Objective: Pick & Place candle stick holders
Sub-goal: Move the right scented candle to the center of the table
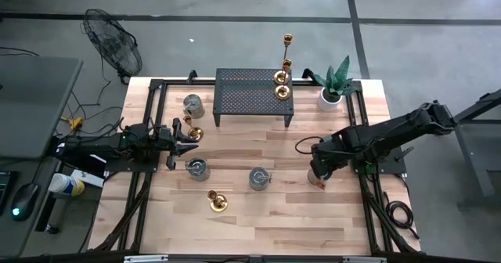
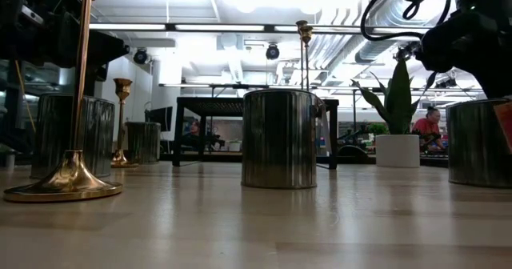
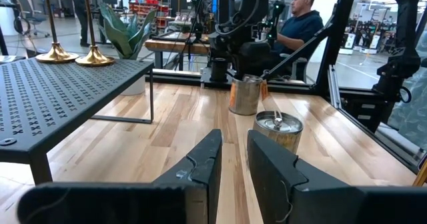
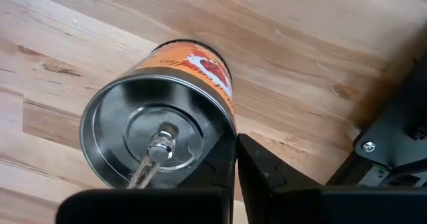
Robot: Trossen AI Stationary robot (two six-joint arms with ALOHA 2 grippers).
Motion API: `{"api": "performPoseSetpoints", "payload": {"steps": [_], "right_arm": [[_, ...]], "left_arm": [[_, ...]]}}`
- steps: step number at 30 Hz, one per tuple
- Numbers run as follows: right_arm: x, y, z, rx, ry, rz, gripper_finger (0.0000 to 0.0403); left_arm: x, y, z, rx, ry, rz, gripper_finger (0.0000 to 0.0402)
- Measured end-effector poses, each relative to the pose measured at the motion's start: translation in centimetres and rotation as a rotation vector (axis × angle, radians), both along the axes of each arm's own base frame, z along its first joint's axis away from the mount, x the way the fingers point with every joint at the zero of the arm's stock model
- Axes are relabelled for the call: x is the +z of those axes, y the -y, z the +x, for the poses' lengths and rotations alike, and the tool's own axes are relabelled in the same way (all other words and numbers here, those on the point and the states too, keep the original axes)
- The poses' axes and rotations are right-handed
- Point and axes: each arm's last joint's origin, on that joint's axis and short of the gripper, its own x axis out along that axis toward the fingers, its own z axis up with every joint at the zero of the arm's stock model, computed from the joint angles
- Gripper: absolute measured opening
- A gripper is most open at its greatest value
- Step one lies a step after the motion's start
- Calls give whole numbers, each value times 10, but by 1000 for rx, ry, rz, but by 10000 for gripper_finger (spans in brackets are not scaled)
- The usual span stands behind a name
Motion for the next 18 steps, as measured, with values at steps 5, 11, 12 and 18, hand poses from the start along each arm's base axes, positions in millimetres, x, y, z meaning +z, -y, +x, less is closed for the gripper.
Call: {"api": "performPoseSetpoints", "payload": {"steps": [5,11,12,18], "right_arm": [[0,3,1,5,4,-1,1],[0,6,3,14,29,-12,1],[0,7,4,16,36,-14,1],[1,11,9,39,84,-41,0]], "left_arm": [[0,0,0,0,0,0,72],[0,0,0,0,0,0,72],[0,0,0,0,0,0,72],[0,0,0,0,0,0,72]]}}
